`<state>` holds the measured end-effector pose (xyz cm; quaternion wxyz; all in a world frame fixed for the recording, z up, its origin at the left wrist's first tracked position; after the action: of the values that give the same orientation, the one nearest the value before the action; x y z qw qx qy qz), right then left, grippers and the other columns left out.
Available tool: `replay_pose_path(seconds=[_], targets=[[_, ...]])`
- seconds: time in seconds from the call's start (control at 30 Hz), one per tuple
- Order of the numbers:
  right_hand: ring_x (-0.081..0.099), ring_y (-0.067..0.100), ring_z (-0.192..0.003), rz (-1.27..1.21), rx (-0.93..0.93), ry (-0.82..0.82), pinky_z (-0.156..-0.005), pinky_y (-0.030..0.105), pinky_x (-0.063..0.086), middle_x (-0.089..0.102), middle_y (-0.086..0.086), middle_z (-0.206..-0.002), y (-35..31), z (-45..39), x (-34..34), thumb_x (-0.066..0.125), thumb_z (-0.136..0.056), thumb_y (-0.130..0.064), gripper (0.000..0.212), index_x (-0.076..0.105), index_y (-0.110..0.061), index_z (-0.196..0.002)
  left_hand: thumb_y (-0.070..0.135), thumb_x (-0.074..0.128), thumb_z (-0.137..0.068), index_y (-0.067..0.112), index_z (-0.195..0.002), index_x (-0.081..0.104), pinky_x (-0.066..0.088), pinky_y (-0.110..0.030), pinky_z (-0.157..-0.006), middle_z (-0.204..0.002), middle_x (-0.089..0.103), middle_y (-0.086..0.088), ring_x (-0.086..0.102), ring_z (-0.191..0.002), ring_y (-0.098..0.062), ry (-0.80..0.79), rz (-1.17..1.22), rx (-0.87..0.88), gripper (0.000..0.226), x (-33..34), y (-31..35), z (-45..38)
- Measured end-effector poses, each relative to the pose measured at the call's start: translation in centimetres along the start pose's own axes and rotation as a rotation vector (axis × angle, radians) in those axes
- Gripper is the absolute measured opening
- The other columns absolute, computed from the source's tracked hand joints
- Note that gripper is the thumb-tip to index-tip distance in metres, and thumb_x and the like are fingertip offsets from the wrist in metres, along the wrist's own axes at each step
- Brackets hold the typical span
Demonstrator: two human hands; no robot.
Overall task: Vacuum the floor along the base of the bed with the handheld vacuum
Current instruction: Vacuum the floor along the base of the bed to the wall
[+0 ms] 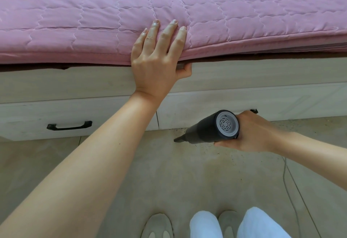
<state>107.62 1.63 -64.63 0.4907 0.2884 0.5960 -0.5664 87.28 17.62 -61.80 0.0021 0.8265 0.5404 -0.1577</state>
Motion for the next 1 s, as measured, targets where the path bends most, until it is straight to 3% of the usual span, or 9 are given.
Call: replay_pose_path(seconds=[0.1, 0.23, 0.47, 0.6, 0.8, 1.0], targets=[[0.054, 0.007, -0.064, 0.065, 0.006, 0.025, -0.055, 0.017, 0.037, 0.048, -0.025, -0.063, -0.1, -0.5, 0.1, 0.069, -0.07, -0.058, 0.04, 0.06, -0.029, -0.096, 0.057, 0.06, -0.081, 0.023, -0.117, 0.074, 0.05, -0.042, -0.097, -0.123, 0.071, 0.002, 0.067, -0.115, -0.03, -0.003, 0.003, -0.003, 0.052, 0.0, 0.1, 0.0], [0.051, 0.006, -0.062, 0.075, -0.007, 0.033, -0.055, 0.017, 0.036, 0.044, -0.027, -0.063, 0.1, -0.9, 0.5, 0.067, -0.07, -0.06, 0.045, 0.06, -0.026, -0.099, 0.058, 0.06, -0.081, 0.022, -0.118, 0.074, 0.051, -0.042, -0.097, -0.124, 0.071, 0.001, 0.067, -0.115, -0.03, -0.004, 0.0, 0.002, 0.053, 0.0, 0.0, 0.0], [0.063, 0.019, -0.066, 0.098, -0.087, 0.114, -0.055, 0.027, 0.043, 0.067, -0.007, -0.076, 0.3, -1.1, 1.6, 0.048, -0.067, -0.074, 0.061, 0.06, -0.025, -0.101, 0.057, 0.061, -0.08, 0.022, -0.117, 0.074, 0.052, -0.042, -0.096, -0.123, 0.071, 0.001, 0.067, -0.114, -0.03, 0.001, 0.003, 0.001, 0.053, 0.1, 0.1, 0.0], [0.064, 0.023, -0.069, 0.085, -0.082, 0.114, -0.058, 0.031, 0.049, 0.069, -0.005, -0.079, -0.2, -1.2, 1.8, 0.051, -0.066, -0.072, 0.061, 0.059, -0.026, -0.105, 0.056, 0.061, -0.079, 0.022, -0.116, 0.075, 0.052, -0.042, -0.096, -0.123, 0.071, 0.001, 0.067, -0.114, -0.03, 0.004, 0.008, -0.004, 0.052, 0.1, 0.0, 0.0], [0.065, 0.025, -0.068, 0.131, -0.102, 0.135, -0.056, 0.026, 0.039, 0.071, -0.004, -0.08, -1.3, -1.3, 2.1, 0.065, -0.072, -0.06, 0.051, 0.06, -0.024, -0.107, 0.057, 0.06, -0.08, 0.023, -0.117, 0.074, 0.051, -0.041, -0.096, -0.123, 0.071, 0.002, 0.067, -0.114, -0.029, 0.008, -0.005, 0.005, 0.052, 0.1, 0.0, 0.0], [0.063, 0.023, -0.068, 0.182, -0.09, 0.085, -0.057, 0.032, 0.048, 0.069, -0.005, -0.079, -1.3, -1.3, 2.0, 0.063, -0.075, -0.06, 0.047, 0.057, -0.024, -0.104, 0.057, 0.06, -0.08, 0.023, -0.117, 0.074, 0.052, -0.042, -0.095, -0.122, 0.071, 0.002, 0.068, -0.114, -0.03, 0.012, -0.019, 0.019, 0.052, 0.2, -0.1, 0.1]])
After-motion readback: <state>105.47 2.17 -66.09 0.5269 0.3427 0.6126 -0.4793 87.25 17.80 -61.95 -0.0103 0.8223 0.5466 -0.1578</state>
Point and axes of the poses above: each hand's wrist, its own z-axis away from the middle knuckle, its own x-axis out of the palm, y = z × x, the point moved 1 cm from there along -z, towards the middle knuckle
